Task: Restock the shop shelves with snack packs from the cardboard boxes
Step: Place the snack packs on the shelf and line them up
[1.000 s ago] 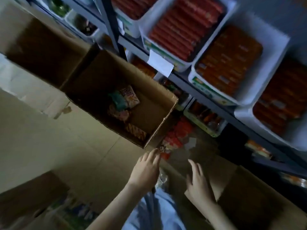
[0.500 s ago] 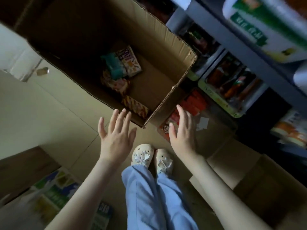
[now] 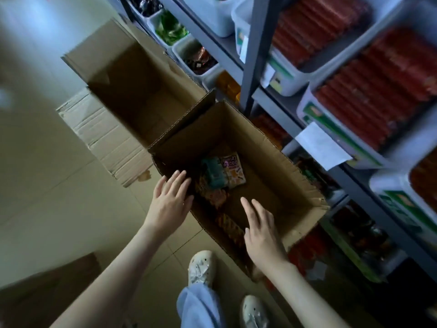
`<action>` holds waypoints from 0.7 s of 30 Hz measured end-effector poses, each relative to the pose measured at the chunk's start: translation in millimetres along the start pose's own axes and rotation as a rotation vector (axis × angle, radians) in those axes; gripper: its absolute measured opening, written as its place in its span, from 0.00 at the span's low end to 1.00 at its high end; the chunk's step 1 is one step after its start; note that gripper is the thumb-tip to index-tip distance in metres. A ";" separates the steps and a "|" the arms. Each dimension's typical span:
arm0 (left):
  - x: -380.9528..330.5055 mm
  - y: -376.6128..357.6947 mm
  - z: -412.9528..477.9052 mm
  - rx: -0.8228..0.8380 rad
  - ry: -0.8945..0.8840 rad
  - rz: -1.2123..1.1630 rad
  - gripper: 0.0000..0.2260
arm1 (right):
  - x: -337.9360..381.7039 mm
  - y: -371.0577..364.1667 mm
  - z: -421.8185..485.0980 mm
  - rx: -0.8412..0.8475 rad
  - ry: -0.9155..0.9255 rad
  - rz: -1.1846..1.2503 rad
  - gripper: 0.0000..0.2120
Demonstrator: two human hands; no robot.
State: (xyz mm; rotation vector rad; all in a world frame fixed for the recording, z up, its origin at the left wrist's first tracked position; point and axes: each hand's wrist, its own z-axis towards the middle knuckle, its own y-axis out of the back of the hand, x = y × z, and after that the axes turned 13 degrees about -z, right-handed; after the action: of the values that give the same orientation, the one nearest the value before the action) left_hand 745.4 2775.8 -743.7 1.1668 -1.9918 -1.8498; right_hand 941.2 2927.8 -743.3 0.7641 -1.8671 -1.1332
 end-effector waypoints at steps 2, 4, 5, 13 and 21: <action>18.4 -0.9 33.5 -0.014 -0.029 0.013 0.23 | 0.0 -14.6 27.1 0.125 0.007 -0.039 0.41; 37.4 -7.4 55.4 -0.005 -0.075 0.030 0.22 | 3.3 -31.3 55.4 0.203 -0.024 -0.054 0.40; 46.8 -11.9 60.9 -0.001 -0.091 0.029 0.23 | 6.2 -40.8 68.5 0.229 -0.037 -0.073 0.41; 104.8 -45.6 32.6 -0.070 -0.156 -0.133 0.19 | 10.4 -128.3 126.3 0.466 0.049 -0.367 0.46; 131.4 -57.1 6.5 -0.160 -0.209 -0.137 0.20 | -12.6 -232.3 121.6 0.950 0.250 -0.554 0.30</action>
State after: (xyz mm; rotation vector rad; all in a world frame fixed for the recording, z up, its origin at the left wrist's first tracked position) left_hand 676.3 2701.4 -844.9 1.1307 -1.8612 -2.2381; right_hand 862.3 2892.5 -991.1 1.9387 -1.9831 -0.3285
